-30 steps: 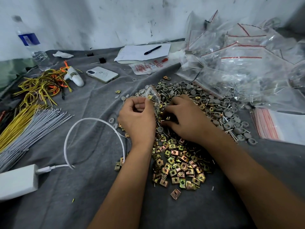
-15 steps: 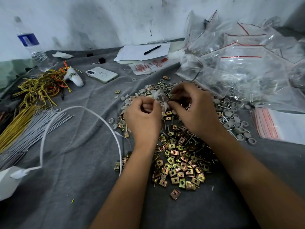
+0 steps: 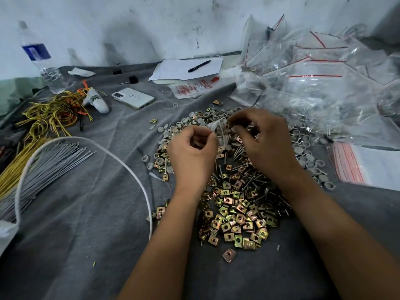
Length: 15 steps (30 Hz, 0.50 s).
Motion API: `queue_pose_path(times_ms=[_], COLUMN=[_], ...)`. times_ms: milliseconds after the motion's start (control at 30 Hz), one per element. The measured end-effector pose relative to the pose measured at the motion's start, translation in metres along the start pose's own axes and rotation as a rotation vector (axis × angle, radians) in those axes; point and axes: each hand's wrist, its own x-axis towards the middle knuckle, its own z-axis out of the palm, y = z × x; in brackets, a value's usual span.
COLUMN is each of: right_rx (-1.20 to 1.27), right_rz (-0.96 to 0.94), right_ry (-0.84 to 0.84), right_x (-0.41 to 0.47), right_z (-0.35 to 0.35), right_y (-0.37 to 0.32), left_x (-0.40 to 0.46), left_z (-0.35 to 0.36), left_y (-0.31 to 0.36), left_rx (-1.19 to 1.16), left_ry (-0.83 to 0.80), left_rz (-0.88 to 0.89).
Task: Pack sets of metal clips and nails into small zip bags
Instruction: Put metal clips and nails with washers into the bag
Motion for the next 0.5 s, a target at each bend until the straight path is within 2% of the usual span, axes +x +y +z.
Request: queue_pose_path(times_ms=[100, 200, 333, 400, 500], right_rx=[0.031, 0.293, 0.467, 0.531, 0.676], right_rz=[-0.019, 0.034, 0.124, 0.145, 0.211], right_ry=[-0.18, -0.395, -0.606, -0.593, -0.437], right_x=[0.0, 0.0, 0.002, 0.0, -0.001], right_z=[-0.008, -0.016, -0.02, -0.02, -0.02], right_y=[0.008, 0.011, 0.012, 0.012, 0.011], left_x=[0.002, 0.001, 0.004, 0.007, 0.01], left_z=[-0.007, -0.013, -0.024, -0.026, -0.023], left_y=[0.002, 0.011, 0.022, 0.022, 0.017], left_rx=[-0.091, -0.278, -0.753, -0.877, -0.916], left_ry=[-0.158, -0.347, -0.527, -0.527, -0.344], left_rz=[-0.018, -0.042, -0.218, -0.272, -0.286])
